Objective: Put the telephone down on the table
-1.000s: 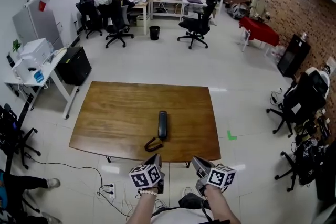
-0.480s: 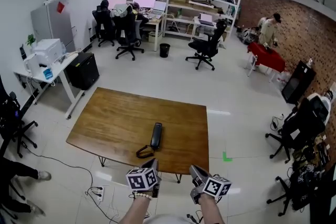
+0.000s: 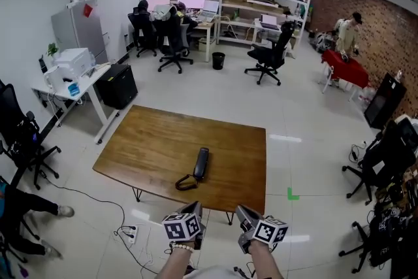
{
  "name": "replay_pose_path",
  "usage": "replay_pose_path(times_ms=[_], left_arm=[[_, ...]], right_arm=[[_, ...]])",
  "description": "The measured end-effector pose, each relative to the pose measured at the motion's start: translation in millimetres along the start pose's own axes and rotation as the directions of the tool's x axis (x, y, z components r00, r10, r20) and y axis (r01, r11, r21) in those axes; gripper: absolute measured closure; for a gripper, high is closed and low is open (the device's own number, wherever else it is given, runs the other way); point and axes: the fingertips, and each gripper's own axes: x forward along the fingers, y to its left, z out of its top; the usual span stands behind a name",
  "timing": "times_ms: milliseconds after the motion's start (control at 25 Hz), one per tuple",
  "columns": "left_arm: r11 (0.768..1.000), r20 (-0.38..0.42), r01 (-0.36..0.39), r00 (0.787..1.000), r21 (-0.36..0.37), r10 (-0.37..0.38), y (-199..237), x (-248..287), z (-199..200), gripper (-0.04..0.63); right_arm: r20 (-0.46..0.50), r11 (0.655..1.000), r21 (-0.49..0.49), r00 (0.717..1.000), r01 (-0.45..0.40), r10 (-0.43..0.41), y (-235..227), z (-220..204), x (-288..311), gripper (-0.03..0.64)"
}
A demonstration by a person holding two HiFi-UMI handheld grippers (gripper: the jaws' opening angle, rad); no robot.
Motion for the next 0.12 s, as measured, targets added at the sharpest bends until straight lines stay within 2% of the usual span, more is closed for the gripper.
replay_pose_path(times_ms=[120], left_arm=[[1.0,0.001,-0.016,1.0,-0.008,0.016,1.1,-4.4,-5.8,0.589]], right_arm=[[-0.006,1.0,-0.003,1.0,-0.012,0.012,1.1,-0.6,-2.4,0.611]])
